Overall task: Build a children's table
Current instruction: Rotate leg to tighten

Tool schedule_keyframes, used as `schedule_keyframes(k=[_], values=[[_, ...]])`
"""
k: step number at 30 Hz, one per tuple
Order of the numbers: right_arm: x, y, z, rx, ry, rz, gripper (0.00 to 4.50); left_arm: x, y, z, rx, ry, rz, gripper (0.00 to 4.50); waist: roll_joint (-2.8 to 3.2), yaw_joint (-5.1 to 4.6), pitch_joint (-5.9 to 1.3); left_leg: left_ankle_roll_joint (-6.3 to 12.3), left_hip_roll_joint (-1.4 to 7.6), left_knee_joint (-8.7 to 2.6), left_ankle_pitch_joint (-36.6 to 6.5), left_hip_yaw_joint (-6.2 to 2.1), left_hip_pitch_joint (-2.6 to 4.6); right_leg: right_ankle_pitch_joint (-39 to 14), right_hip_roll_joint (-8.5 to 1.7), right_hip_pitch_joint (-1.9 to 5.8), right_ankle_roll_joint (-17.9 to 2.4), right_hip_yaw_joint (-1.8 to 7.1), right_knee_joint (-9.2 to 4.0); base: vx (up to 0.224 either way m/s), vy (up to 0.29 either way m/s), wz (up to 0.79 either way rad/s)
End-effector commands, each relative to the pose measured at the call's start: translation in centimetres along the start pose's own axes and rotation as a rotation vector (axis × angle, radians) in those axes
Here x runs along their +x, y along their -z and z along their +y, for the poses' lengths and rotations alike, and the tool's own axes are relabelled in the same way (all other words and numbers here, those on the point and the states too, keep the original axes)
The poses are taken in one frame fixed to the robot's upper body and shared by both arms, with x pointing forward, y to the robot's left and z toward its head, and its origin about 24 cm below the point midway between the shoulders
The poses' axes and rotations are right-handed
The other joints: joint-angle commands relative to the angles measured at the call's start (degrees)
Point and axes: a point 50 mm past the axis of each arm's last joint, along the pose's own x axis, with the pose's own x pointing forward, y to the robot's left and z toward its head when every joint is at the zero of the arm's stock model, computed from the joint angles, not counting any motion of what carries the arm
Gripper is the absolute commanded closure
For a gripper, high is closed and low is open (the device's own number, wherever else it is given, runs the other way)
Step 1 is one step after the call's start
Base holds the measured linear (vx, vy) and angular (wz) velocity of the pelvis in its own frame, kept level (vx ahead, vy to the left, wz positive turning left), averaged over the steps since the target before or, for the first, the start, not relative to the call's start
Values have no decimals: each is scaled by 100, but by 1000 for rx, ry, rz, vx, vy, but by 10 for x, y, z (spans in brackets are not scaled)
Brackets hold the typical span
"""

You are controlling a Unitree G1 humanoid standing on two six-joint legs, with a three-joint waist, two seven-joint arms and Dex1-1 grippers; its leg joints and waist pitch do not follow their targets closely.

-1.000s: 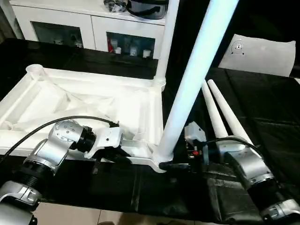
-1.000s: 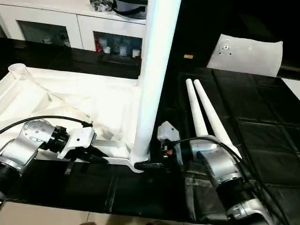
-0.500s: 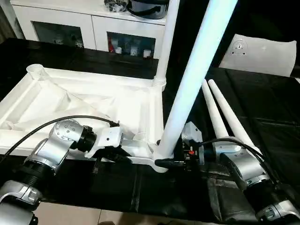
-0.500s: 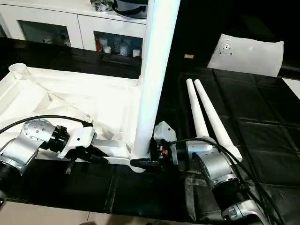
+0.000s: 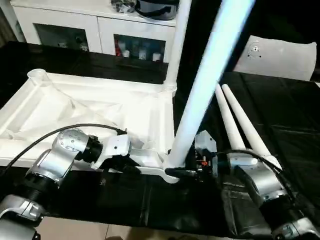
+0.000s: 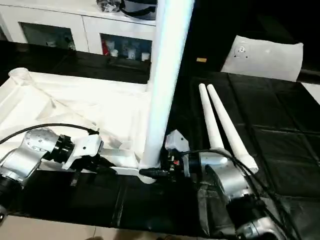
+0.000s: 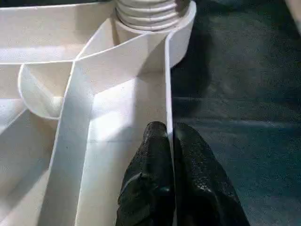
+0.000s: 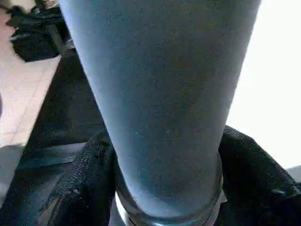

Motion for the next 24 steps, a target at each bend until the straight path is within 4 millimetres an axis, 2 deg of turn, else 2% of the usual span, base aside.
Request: schedule_keyframes(k=[1,2,3,5,6,8,9,10,11,12,13,14,15,16,17,19,21,23,24], values=[[8,8,-2,54,116,3,180,10,-16,8,-48,-172,-144,450,26,-44,-268,61,578,-588,-814,-209,-74,-2729,-650,259,-917,411,-513,0,0,0],[14,9,-2,58,159,-6,180,13,-18,10,-74,-215,-157,450,43,-73,-272,18,567,-587,-828,-217,-74,-2811,-654,252,-898,407,-521,0,0,0],[21,9,-1,61,199,-22,180,16,-21,12,-108,-262,-175,450,23,-120,-280,-2,559,-587,-778,-225,-108,-2810,-661,280,-873,401,-507,0,0,0],[37,10,0,116,280,-32,180,21,-29,15,-165,-345,-225,450,43,-172,-286,21,555,-563,-656,-202,-103,-2631,-659,264,-956,422,-500,0,0,0],[37,10,0,116,280,-32,180,21,-29,15,-165,-345,-225,450,42,-194,-293,77,526,-558,-609,-198,-105,-2607,-641,272,-969,408,-523,0,0,0],[64,7,-2,201,414,-48,180,31,-41,19,-235,-474,-264,450,49,-257,-305,121,539,-559,-452,-186,-122,-2296,-632,278,-1075,419,-478,0,0,0],[70,6,-3,220,448,-47,180,34,-44,19,-248,-496,-271,450,44,-294,-312,119,534,-557,-429,-191,-126,-2219,-624,283,-1146,408,-467,0,0,0],[77,4,-4,232,486,-49,180,39,-49,19,-263,-520,-283,450,26,-308,-308,131,523,-556,-415,-185,-130,-2213,-623,287,-1176,403,-477,0,0,0],[83,3,-5,247,518,-50,180,43,-53,20,-274,-542,-292,450,43,-306,-303,160,513,-532,-446,-167,-105,-2203,-617,263,-1212,402,-503,0,0,0],[86,2,-6,260,538,-48,180,45,-55,20,-280,-554,-295,450,68,-302,-311,216,514,-535,-420,-167,-121,-2113,-616,276,-1224,405,-493,0,0,0],[93,0,-7,281,585,-33,180,50,-62,20,-290,-574,-300,450,46,-309,-320,232,526,-537,-383,-160,-127,-2012,-614,283,-1234,407,-482,0,0,0],[98,-3,-8,287,610,-35,180,54,-66,19,-296,-587,-295,450,60,-335,-326,260,538,-541,-352,-174,-154,-1825,-613,299,-1291,398,-467,0,0,0],[98,-3,-8,287,610,-35,180,54,-66,19,-296,-587,-295,450,44,-404,-319,227,574,-573,-364,-191,-208,-1727,-616,319,-1238,405,-440,0,0,0],[103,-6,-7,285,620,-39,180,58,-69,17,-293,-596,-279,450,53,-363,-314,242,547,-552,-381,-204,-156,-1799,-616,298,-1196,384,-473,0,0,0],[105,-9,-7,270,629,-51,146,61,-68,14,-268,-587,-236,450,11,-378,-331,278,537,-535,-383,-166,-132,-1675,-607,282,-1225,408,-455,0,0,0],[103,-13,-10,262,655,-80,112,63,-60,9,-211,-569,-144,450,32,-358,-306,321,549,-555,-447,-167,-135,-1721,-602,269,-1181,407,-464,0,0,0],[97,-12,-12,255,667,-91,112,59,-58,10,-199,-580,-128,450,45,-354,-302,318,543,-556,-483,-159,-116,-1736,-588,260,-1167,410,-464,0,0,0],[87,-12,-16,251,686,-112,80,50,-55,10,-178,-592,-108,450,87,-342,-319,296,556,-556,-361,-163,-120,-1444,-585,270,-1232,411,-429,0,0,0],[80,-13,-19,244,694,-130,72,43,-53,10,-164,-593,-95,450,79,-336,-329,295,568,-557,-287,-167,-122,-1188,-581,286,-1291,406,-393,0,0,0]])
